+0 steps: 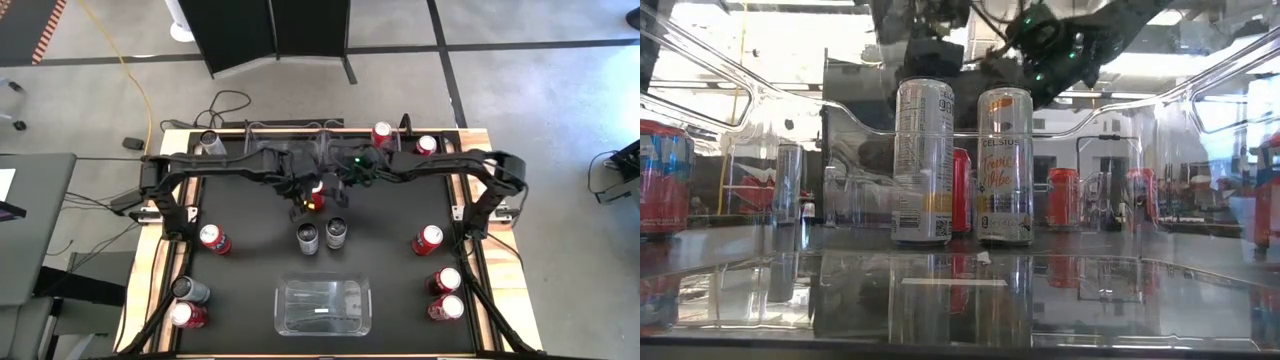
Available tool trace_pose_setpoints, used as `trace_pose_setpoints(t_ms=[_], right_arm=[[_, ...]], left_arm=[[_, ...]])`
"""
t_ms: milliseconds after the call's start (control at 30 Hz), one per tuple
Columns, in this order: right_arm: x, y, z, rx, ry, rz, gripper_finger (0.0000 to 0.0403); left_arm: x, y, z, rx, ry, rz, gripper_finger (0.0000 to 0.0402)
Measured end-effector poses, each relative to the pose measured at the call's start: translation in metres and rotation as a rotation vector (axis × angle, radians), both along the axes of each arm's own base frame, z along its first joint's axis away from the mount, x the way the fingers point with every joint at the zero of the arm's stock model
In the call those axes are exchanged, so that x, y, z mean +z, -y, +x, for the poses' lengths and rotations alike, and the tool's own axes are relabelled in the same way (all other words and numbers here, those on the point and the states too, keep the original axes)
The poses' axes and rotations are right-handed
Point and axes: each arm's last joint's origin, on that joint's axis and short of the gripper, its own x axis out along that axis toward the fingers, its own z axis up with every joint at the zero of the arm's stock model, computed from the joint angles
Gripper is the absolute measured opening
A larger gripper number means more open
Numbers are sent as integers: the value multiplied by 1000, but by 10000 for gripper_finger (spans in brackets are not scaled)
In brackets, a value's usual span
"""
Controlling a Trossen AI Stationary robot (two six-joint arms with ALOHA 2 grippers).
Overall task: Sort soda cans
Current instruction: Put the top orange soda can into the top right transparent bin
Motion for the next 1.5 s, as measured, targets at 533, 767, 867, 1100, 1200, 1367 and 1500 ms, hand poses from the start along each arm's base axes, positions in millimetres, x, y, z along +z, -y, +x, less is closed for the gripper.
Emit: trace_pose_setpoints(t_ms=[533, 767, 867, 1100, 1200, 1367, 1500], right_arm=[[-20, 7, 18, 43, -40, -11, 379], [-32, 11, 20, 48, -74, -29, 379], [-31, 11, 21, 49, -65, -35, 379], [-33, 14, 29, 51, -62, -37, 356], [-34, 14, 32, 50, -61, -32, 333], [-32, 14, 32, 22, -64, 8, 292], [-24, 14, 26, -27, -71, 57, 281]], left_arm=[[-2, -2, 8, -45, 102, -45, 293], [-1, -2, 10, -54, 123, -47, 293], [-1, -2, 10, -43, 124, -52, 293], [-1, -2, 10, -39, 127, -54, 293], [-1, -2, 10, -38, 126, -54, 293], [-1, -2, 10, -19, 128, -57, 293], [1, -8, 8, 129, 149, -108, 293]])
